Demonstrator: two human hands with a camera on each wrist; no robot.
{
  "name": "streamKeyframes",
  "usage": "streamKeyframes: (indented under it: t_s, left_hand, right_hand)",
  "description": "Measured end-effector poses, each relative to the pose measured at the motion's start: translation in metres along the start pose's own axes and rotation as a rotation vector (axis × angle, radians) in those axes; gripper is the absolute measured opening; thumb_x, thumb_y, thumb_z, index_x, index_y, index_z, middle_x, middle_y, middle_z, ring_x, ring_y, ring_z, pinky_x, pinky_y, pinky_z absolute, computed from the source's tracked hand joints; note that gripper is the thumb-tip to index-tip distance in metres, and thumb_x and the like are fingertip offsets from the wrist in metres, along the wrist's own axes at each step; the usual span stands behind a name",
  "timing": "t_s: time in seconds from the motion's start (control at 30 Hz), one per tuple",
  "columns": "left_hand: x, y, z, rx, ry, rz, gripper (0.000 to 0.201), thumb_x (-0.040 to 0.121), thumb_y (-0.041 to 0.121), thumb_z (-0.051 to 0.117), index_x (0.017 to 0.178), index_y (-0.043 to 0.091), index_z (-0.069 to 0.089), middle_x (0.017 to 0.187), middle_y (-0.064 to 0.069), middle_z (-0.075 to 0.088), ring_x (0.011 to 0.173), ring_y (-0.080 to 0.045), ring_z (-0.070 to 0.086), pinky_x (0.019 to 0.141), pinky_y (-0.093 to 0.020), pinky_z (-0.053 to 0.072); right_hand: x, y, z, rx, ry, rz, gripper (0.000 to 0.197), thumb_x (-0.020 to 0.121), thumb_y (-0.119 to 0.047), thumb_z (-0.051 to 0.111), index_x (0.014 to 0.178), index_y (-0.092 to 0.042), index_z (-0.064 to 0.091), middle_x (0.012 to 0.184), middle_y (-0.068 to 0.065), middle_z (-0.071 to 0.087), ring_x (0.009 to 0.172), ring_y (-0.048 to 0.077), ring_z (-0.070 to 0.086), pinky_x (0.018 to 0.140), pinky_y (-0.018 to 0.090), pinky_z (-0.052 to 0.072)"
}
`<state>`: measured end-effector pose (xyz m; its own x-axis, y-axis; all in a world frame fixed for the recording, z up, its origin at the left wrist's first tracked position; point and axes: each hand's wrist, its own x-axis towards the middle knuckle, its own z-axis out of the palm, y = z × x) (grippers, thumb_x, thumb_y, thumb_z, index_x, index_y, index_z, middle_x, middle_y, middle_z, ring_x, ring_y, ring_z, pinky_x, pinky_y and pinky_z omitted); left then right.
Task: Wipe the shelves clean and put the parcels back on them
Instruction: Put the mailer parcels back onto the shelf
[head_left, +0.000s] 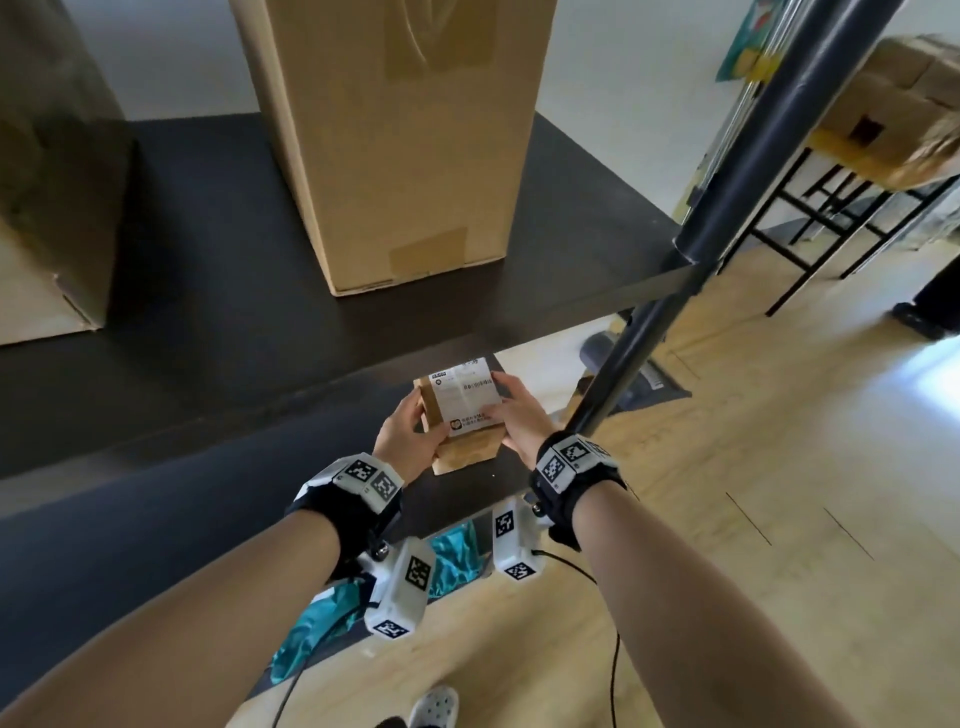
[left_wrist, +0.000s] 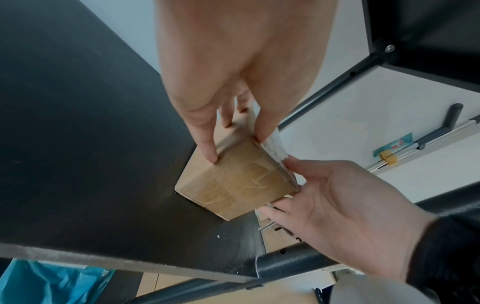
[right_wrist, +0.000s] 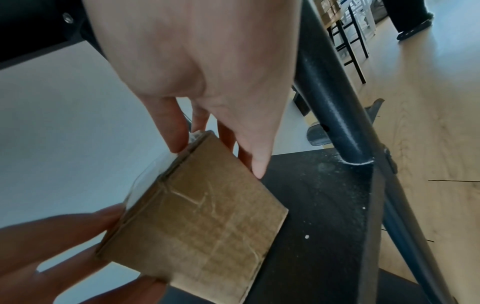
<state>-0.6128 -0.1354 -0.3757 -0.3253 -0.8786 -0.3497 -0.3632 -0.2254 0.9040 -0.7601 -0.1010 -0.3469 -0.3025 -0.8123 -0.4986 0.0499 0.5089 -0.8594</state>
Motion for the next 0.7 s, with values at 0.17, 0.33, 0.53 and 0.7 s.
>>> streamKeyframes:
  t_s: [0.17, 0.33, 0.53, 0.7]
  left_hand:
    - [0.01, -0.001, 0.004, 0.018, 0.037, -0.024, 0.052, 0.085, 0.022, 0.064, 0.132, 0.031, 0.046, 0.126, 0.006, 0.06, 0.111, -0.019, 0.061, 0.094, -0.046, 0.051]
    - [0.005, 0.013, 0.006, 0.089, 0.049, -0.013, 0.053, 0.085, 0.019, 0.064, 0.135, 0.023, 0.046, 0.13, 0.0, 0.058, 0.114, -0.02, 0.059, 0.096, -0.047, 0.05]
    - [-0.017, 0.03, 0.004, 0.242, 0.051, 0.04, 0.052, 0.09, 0.013, 0.058, 0.139, 0.016, 0.042, 0.135, -0.002, 0.054, 0.116, -0.022, 0.057, 0.097, -0.042, 0.049]
    - [-0.042, 0.04, -0.001, 0.324, 0.073, 0.087, 0.044, 0.092, 0.022, 0.056, 0.135, 0.018, 0.049, 0.134, 0.001, 0.055, 0.119, -0.017, 0.054, 0.096, -0.03, 0.045]
  right_hand:
    - [0.007, -0.006, -0.003, 0.005, 0.014, -0.006, 0.048, 0.089, 0.001, 0.046, 0.133, -0.018, 0.048, 0.12, 0.009, 0.062, 0.11, 0.027, 0.06, 0.097, 0.048, 0.05]
    - [0.006, -0.011, -0.006, -0.067, 0.058, -0.048, 0.046, 0.089, 0.005, 0.044, 0.132, -0.012, 0.05, 0.112, 0.005, 0.061, 0.103, 0.021, 0.06, 0.092, 0.036, 0.053]
    - [-0.011, -0.015, -0.013, -0.18, 0.082, -0.104, 0.045, 0.091, 0.001, 0.045, 0.135, -0.007, 0.047, 0.123, 0.006, 0.059, 0.113, 0.02, 0.057, 0.089, 0.027, 0.051]
    - [-0.039, -0.023, -0.017, -0.332, 0.034, -0.191, 0.04, 0.096, -0.006, 0.044, 0.135, -0.011, 0.048, 0.129, 0.003, 0.057, 0.115, 0.015, 0.052, 0.086, 0.022, 0.041]
